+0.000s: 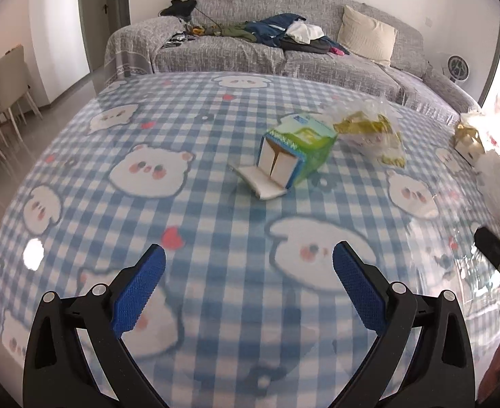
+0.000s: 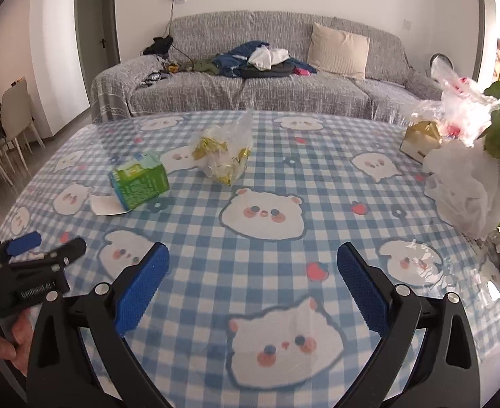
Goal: Collect trash
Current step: 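Grasp the green medicine box with the left tool while the right tool approaches the clear bag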
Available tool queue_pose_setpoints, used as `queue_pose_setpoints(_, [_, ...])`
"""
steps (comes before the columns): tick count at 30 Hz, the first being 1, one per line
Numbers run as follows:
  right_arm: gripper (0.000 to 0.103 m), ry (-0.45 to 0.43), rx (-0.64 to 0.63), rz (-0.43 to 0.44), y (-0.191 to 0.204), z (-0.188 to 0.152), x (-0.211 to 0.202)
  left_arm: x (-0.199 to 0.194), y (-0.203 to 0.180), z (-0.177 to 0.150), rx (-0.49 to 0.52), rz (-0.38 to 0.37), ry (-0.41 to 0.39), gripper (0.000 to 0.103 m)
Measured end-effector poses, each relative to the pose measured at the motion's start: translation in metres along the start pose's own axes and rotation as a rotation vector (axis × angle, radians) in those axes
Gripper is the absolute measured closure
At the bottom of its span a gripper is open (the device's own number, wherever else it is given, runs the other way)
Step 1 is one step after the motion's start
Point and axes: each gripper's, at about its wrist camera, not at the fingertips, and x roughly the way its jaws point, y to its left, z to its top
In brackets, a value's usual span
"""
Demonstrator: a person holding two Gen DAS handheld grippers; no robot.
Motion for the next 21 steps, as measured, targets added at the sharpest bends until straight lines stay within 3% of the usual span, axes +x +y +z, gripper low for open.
queue_pose_setpoints(12, [0.008,0.035,-0.040,-0.013,-0.011,0.029,0.053,0.055,-0.019,0.048,0.073,-0.002,0.017,0.006])
queue_pose_setpoints(21, [0.008,0.049,-0.023,0.023,-0.019,0.050,0.074,0.084,-0.036,0.065,0.161,0.000,0.023,0.006])
